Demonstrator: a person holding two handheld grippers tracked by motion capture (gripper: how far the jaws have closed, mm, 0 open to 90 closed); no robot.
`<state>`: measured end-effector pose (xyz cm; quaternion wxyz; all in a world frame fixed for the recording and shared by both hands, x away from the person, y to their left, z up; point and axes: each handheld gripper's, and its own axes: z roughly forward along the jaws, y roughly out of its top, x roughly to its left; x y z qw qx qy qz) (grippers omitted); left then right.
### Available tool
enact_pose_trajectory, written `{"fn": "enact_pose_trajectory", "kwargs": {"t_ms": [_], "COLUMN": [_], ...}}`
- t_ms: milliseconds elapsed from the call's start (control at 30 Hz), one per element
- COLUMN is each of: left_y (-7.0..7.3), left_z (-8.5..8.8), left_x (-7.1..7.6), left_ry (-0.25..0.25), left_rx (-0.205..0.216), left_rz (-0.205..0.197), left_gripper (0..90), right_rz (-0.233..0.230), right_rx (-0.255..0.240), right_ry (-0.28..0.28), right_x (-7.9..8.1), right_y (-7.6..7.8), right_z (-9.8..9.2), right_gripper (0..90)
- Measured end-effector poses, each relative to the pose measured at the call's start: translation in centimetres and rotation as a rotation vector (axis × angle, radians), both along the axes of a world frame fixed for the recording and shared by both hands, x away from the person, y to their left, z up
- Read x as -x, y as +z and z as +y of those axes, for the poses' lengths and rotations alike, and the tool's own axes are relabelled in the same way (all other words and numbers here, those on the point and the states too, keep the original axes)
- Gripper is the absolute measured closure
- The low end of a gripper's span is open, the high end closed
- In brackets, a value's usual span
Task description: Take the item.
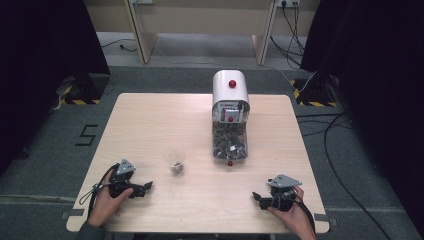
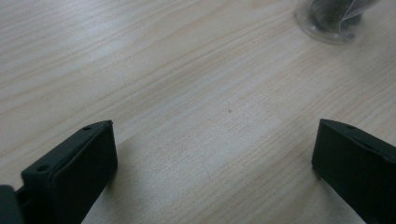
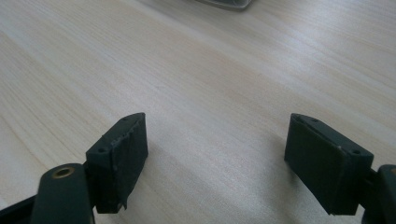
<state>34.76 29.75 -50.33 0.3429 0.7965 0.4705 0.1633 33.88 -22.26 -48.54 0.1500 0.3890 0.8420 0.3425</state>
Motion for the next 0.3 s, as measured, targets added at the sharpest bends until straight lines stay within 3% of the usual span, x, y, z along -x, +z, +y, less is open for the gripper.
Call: {"fn": "enact_pose_trajectory", "kwargs": {"t_ms": [300], "left_y": [0.00], "left_z": [0.00], "left_x": [0.00], "left_ry": [0.000], "left_rx": [0.000], "left_rz": [0.000], "left_gripper": [0.0], "right_rz": [0.003], "right_rx": [0.002], "right_ry": [-0.003], "right_x": [-0.10], "right_y": [-0.03], "right_z": [0.13], "right_gripper": [19.5]}}
